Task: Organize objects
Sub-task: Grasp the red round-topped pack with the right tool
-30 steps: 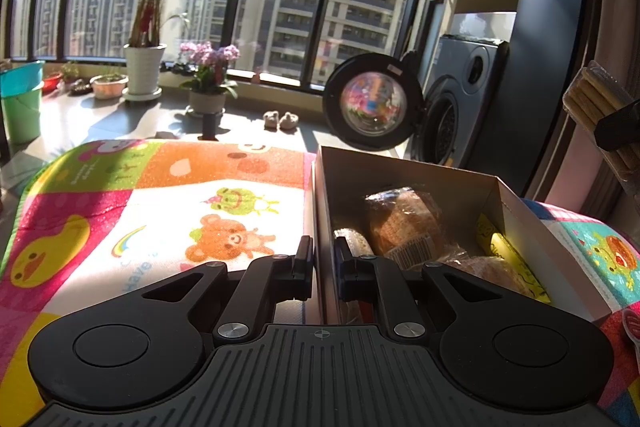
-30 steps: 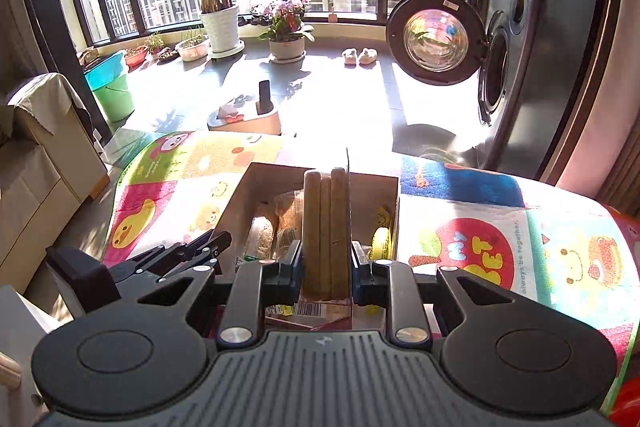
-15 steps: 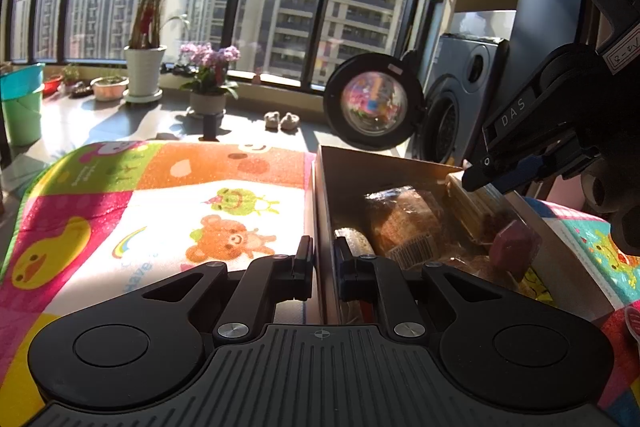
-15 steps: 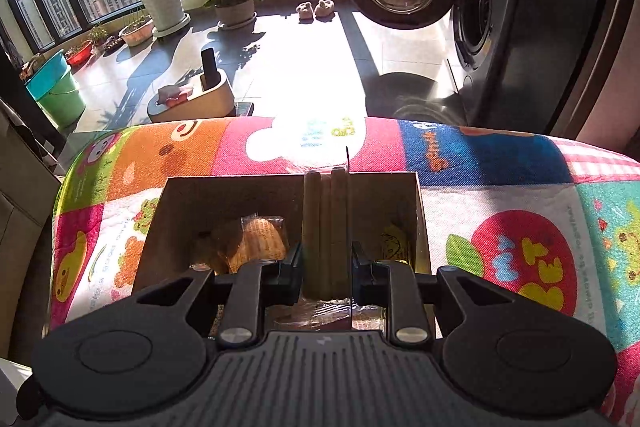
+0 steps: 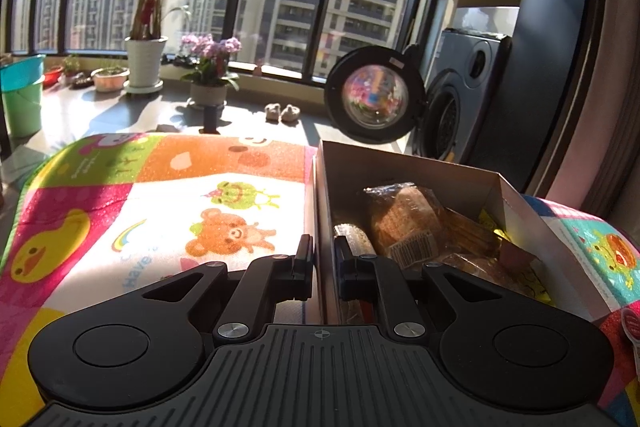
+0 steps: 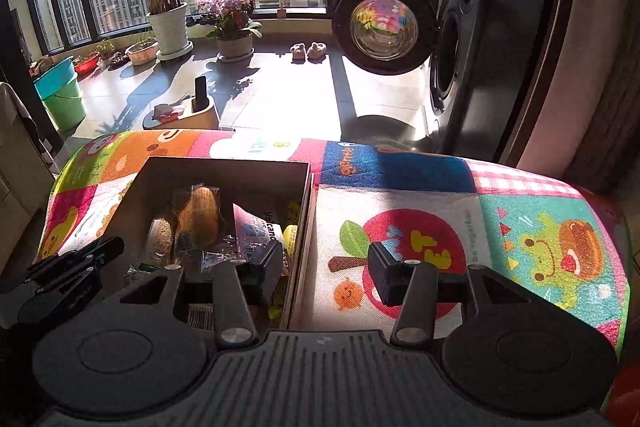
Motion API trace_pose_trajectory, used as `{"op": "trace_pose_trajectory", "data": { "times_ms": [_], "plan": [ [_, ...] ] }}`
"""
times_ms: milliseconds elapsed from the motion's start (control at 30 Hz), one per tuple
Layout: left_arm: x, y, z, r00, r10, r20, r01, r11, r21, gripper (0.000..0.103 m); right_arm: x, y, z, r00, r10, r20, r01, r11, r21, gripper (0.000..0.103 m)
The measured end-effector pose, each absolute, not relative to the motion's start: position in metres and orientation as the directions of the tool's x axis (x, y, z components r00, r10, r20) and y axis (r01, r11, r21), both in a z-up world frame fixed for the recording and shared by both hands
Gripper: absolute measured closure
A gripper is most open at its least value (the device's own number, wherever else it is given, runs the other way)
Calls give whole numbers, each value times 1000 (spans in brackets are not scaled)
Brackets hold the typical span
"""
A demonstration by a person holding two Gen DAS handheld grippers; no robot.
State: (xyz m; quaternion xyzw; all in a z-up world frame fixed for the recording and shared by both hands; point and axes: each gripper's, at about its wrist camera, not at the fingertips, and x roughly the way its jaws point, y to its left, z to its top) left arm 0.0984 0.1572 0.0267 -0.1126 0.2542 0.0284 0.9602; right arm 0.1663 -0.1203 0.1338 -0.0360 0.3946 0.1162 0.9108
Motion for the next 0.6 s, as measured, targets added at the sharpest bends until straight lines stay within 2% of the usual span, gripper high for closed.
{"op": "trace_pose_trajectory", "data": {
  "times_ms": [67,133,167,267,433,600],
  "plan": [
    [101,155,30,860,5,-511,-119,975,-190,91,147,-152,131,664,135,-735,-194,981,5,41],
    [103,151,33,848,14,-530,-115,981,-159,91,133,-177,122,683,62,-728,-156,986,-63,22],
    [104,150,34,843,16,-538,-113,983,-147,91,127,-189,113,699,19,-715,-140,984,-110,19],
    [106,149,39,829,20,-559,-108,986,-125,92,118,-211,83,689,-28,-724,-126,980,-157,18],
    [104,142,50,813,49,-581,-117,990,-81,95,121,-230,38,631,71,-772,-140,990,-24,18],
    [104,132,56,788,68,-612,-123,991,-49,95,122,-232,24,650,104,-753,-143,990,13,18]
  ]
}}
